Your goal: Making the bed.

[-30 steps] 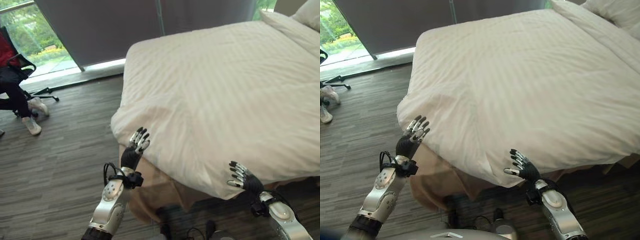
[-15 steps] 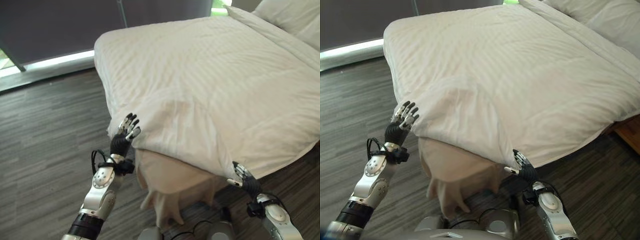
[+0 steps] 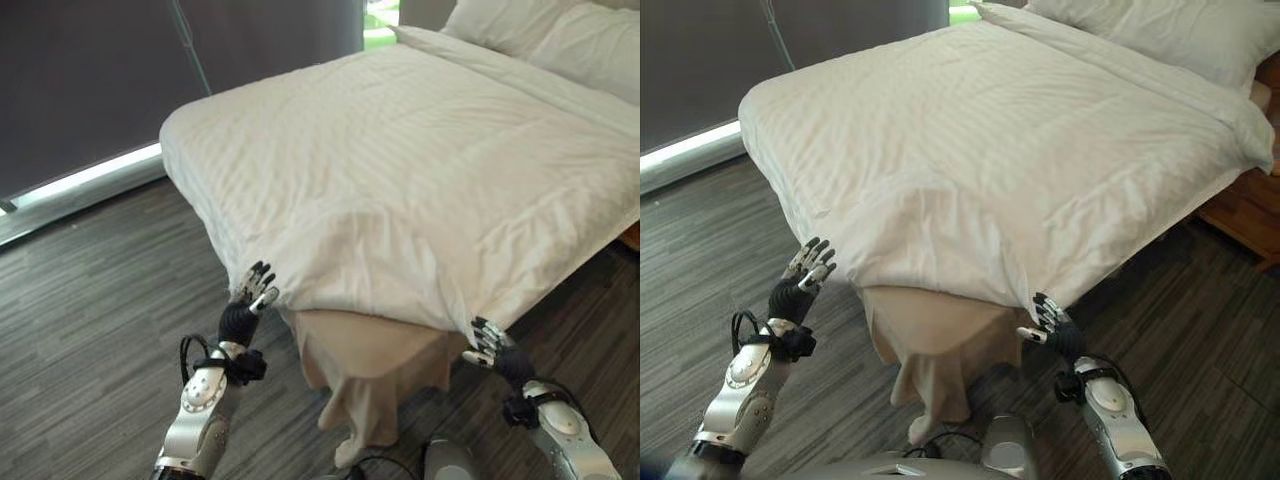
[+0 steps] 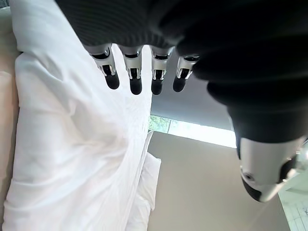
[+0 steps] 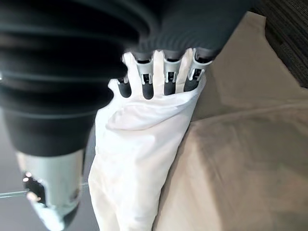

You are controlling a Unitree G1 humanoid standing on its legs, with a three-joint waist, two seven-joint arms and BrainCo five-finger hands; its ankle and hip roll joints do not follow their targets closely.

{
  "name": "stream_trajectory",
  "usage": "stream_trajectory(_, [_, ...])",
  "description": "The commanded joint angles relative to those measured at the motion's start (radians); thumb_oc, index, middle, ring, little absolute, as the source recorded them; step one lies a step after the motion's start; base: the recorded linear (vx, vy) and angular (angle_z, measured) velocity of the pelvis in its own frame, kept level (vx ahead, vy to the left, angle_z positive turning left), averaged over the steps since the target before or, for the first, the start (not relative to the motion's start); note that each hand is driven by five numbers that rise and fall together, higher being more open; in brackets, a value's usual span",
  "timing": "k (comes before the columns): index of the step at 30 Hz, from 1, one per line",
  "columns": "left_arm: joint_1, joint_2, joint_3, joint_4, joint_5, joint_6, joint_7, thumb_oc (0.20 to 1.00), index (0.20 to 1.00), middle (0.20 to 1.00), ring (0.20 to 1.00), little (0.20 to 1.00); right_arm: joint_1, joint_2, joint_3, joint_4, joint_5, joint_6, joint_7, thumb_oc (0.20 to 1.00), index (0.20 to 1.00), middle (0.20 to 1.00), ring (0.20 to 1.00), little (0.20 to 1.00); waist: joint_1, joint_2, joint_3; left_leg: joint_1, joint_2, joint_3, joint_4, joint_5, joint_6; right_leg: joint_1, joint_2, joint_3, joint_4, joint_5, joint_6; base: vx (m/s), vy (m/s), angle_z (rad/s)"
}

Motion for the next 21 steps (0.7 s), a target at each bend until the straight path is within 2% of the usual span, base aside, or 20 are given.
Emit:
stream_trajectory(1, [-0.013,0.015,0.043,-0.019,0.000,-0.018,-0.010,1.000,1.000,1.000,1.000,1.000,-0.051,0.019,0.068,-0.061,0.002,-0.049,0.033,1.000,1.000,1.000,1.000,1.000,0.042,-0.024,-0.030,-0.012,0.018,-0.010,-0.069,0.112,-0.066,0.123,-0.001,-0.055,-0.181,0.111,-0.031,-0.08,-0.028,-0.53])
stream_trajectory(3, [-0.002,0.007,0.057,-0.009,-0.007,-0.020,-0.012,1.000,1.000,1.000,1.000,1.000,-0.059,0.017,0.079,-0.053,-0.006,-0.048,0.036,1.000,1.000,1.000,1.000,1.000,0.051,-0.036,-0.039,-0.028,0.017,0.011,-0.060,0.112,-0.081,0.168,-0.005,-0.057,-0.319,0.094,-0.026,-0.11,-0.115,-0.62])
stream_trajectory(4, [0.016,0.004,0.074,-0.006,-0.017,-0.026,-0.017,1.000,1.000,1.000,1.000,1.000,-0.074,-0.006,0.086,-0.055,-0.020,-0.048,0.037,1.000,1.000,1.000,1.000,1.000,0.068,-0.033,-0.046,-0.048,0.035,0.044,-0.047,0.115,-0.097,0.228,0.016,-0.047,-0.470,0.064,-0.037,-0.13,-0.132,-0.68])
stream_trajectory(6, [0.035,-0.001,0.085,-0.009,-0.031,-0.026,-0.019,1.000,1.000,1.000,1.000,1.000,-0.073,-0.018,0.074,-0.052,-0.021,-0.048,0.033,1.000,1.000,1.000,1.000,1.000,0.077,-0.037,-0.056,-0.052,0.040,0.065,-0.048,0.122,-0.104,0.252,0.025,-0.039,-0.521,0.056,-0.044,-0.07,-0.095,-0.70])
stream_trajectory(8, [0.054,-0.002,0.100,-0.009,-0.028,-0.021,-0.027,1.000,1.000,1.000,1.000,1.000,-0.068,-0.046,0.029,-0.048,-0.044,-0.052,0.019,1.000,1.000,1.000,1.000,1.000,0.076,-0.042,-0.059,-0.051,0.046,0.075,-0.050,0.127,-0.109,0.262,0.032,-0.040,-0.542,0.055,-0.048,-0.02,-0.108,-0.48])
stream_trajectory(10, [0.053,0.005,0.111,-0.011,-0.031,-0.015,-0.033,1.000,1.000,1.000,1.000,1.000,-0.094,-0.092,-0.064,-0.002,-0.052,-0.059,-0.038,1.000,1.000,1.000,1.000,1.000,0.071,-0.049,-0.058,-0.045,0.048,0.080,-0.047,0.128,-0.114,0.284,0.038,-0.041,-0.565,0.052,-0.049,-0.01,-0.099,-0.08])
stream_trajectory(11, [0.051,0.005,0.111,-0.010,-0.031,-0.015,-0.033,1.000,1.000,1.000,1.000,1.000,-0.095,-0.092,-0.065,-0.001,-0.052,-0.059,-0.038,1.000,1.000,1.000,1.000,1.000,0.072,-0.048,-0.060,-0.049,0.048,0.080,-0.048,0.131,-0.114,0.280,0.038,-0.041,-0.568,0.056,-0.050,-0.03,-0.111,0.00])
stream_trajectory(12, [0.041,0.023,0.121,-0.020,-0.042,-0.019,-0.026,1.000,1.000,1.000,1.000,1.000,-0.164,-0.171,-0.150,0.083,-0.044,-0.071,-0.105,1.000,1.000,1.000,1.000,1.000,0.071,-0.054,-0.059,-0.050,0.050,0.083,-0.044,0.135,-0.120,0.292,0.040,-0.041,-0.576,0.051,-0.050,-0.05,-0.080,-0.01])
stream_trajectory(13, [0.041,0.021,0.123,-0.026,-0.053,-0.019,-0.029,1.000,1.000,1.000,1.000,1.000,-0.180,-0.185,-0.153,0.092,-0.042,-0.076,-0.110,1.000,1.000,1.000,1.000,1.000,0.071,-0.054,-0.062,-0.056,0.050,0.082,-0.045,0.140,-0.121,0.286,0.041,-0.039,-0.578,0.054,-0.053,-0.06,-0.133,-0.05])
stream_trajectory(14, [0.055,0.025,0.134,-0.041,-0.070,-0.019,-0.041,1.000,1.000,1.000,1.000,1.000,-0.199,-0.263,-0.210,0.095,-0.076,-0.080,-0.135,1.000,1.000,1.000,1.000,1.000,0.071,-0.057,-0.061,-0.057,0.049,0.078,-0.049,0.141,-0.123,0.283,0.042,-0.040,-0.576,0.055,-0.055,-0.04,-0.066,-0.05])
stream_trajectory(16, [0.055,0.024,0.134,-0.042,-0.070,-0.019,-0.042,1.000,1.000,1.000,1.000,1.000,-0.199,-0.265,-0.210,0.095,-0.076,-0.080,-0.135,1.000,1.000,1.000,1.000,1.000,0.070,-0.055,-0.061,-0.057,0.049,0.077,-0.049,0.141,-0.123,0.284,0.042,-0.040,-0.576,0.055,-0.055,-0.01,-0.053,-0.01])
stream_trajectory(17, [0.069,0.029,0.141,-0.049,-0.085,-0.020,-0.051,1.000,1.000,1.000,1.000,1.000,-0.232,-0.354,-0.263,0.123,-0.114,-0.093,-0.163,1.000,1.000,1.000,1.000,1.000,0.070,-0.053,-0.060,-0.056,0.048,0.073,-0.050,0.142,-0.124,0.284,0.043,-0.044,-0.574,0.052,-0.057,-0.02,-0.070,0.02])
stream_trajectory(21, [0.111,0.027,0.149,-0.063,-0.105,-0.018,-0.053,1.000,1.000,1.000,1.000,1.000,-0.283,-0.398,-0.305,0.096,-0.098,-0.114,-0.201,1.000,1.000,1.000,1.000,1.000,0.072,-0.042,-0.059,-0.054,0.045,0.064,-0.057,0.147,-0.127,0.284,0.044,-0.048,-0.576,0.049,-0.062,-0.02,-0.043,0.03])
